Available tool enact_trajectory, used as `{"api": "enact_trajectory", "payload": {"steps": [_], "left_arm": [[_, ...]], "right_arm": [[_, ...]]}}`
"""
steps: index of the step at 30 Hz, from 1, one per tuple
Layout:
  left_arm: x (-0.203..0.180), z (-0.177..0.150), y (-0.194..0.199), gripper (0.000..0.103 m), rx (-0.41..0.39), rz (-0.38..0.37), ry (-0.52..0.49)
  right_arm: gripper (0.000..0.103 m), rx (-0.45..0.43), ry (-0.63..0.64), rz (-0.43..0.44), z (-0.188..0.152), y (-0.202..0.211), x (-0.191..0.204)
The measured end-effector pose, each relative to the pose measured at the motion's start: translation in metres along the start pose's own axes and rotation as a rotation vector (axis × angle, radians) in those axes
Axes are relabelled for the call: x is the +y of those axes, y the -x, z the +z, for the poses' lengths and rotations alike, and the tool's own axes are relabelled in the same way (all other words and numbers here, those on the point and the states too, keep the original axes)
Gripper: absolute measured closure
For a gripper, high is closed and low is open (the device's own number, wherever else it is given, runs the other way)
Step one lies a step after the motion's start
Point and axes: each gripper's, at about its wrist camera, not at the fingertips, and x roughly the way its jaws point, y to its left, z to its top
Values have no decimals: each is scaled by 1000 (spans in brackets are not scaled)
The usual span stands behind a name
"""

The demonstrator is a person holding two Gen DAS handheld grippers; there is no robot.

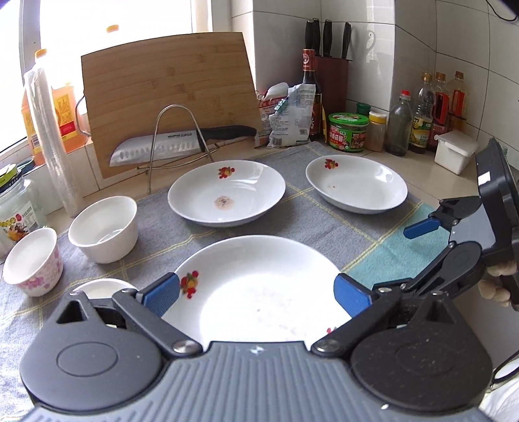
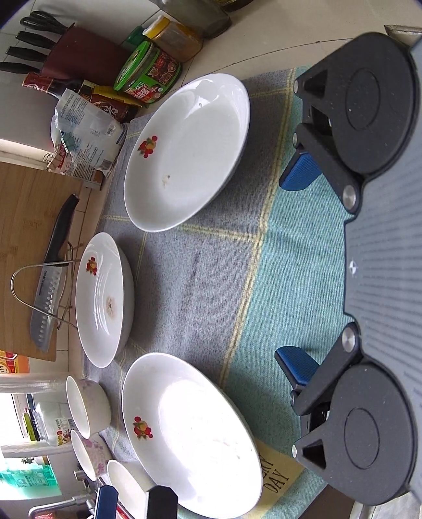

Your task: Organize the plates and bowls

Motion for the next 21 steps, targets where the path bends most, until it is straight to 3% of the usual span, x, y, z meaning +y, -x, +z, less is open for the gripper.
{"api": "enact_trajectory", "payload": {"steps": [8, 14, 21], "left_arm": [[28, -41, 20, 2, 53, -30, -9], [37, -64, 14, 2, 112, -65, 20], [33, -75, -3, 2, 142, -82, 44]], "right_arm": [[0, 30, -33, -66, 6, 1, 16], [0, 1, -44, -84, 18, 13, 20], [0, -29, -25, -35, 35, 17, 25]]}}
